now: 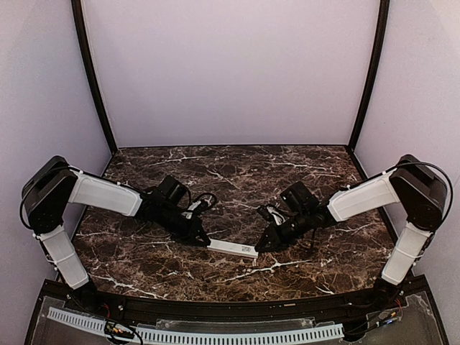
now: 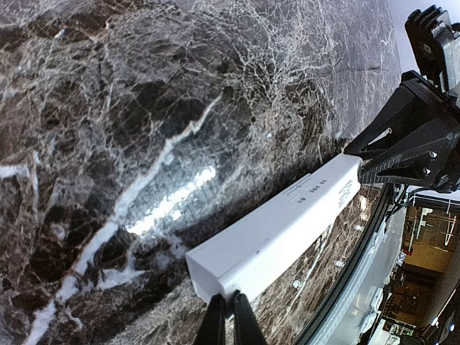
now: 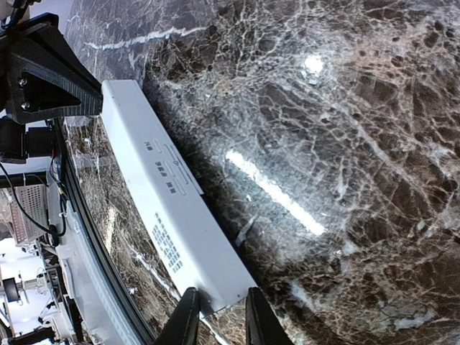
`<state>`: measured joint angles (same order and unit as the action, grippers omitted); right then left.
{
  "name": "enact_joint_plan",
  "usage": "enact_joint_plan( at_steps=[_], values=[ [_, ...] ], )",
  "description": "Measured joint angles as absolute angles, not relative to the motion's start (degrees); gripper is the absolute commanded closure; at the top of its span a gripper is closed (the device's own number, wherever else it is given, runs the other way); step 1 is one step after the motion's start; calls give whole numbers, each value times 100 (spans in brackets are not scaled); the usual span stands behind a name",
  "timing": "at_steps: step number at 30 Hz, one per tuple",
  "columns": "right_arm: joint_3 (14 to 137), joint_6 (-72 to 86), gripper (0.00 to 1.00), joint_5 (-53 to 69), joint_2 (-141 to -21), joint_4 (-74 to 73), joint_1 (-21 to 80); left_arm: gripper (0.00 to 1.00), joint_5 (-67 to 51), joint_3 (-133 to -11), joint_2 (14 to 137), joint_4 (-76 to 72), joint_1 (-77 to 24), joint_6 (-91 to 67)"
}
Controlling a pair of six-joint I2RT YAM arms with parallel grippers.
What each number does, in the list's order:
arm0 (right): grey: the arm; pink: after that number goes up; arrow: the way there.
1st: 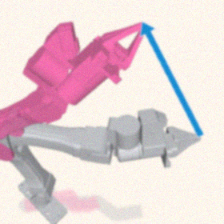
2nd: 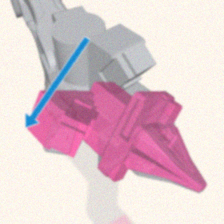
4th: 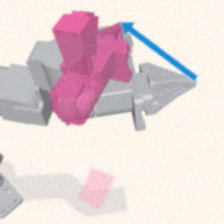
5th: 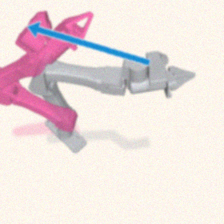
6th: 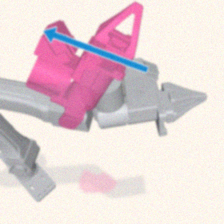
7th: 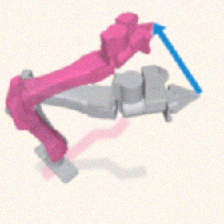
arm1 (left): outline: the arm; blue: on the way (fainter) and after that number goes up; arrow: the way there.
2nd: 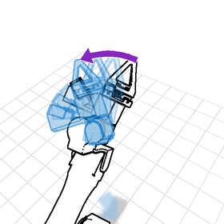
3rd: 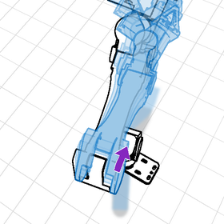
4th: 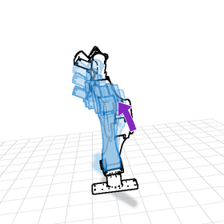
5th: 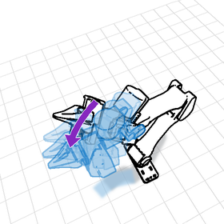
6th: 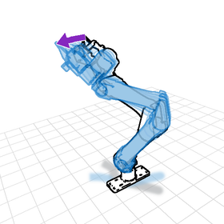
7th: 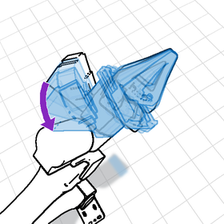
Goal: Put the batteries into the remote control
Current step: Load the battery cover onto the remote control without the battery cover.
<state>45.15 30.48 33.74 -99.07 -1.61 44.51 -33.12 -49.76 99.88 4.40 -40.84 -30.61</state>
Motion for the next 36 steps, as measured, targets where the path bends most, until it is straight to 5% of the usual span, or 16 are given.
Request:
enact_joint_plan(
  at_steps=[27,36],
  values=[
    [4563,2803,60,3395,-9946,-309,4307,89,-2753,-5256,10027,694,-4368,-3148],
    [4589,2694,53,3212,-9830,-390,4165,74,-2757,-5253,10038,729,-4362,-3210]
  ],
)
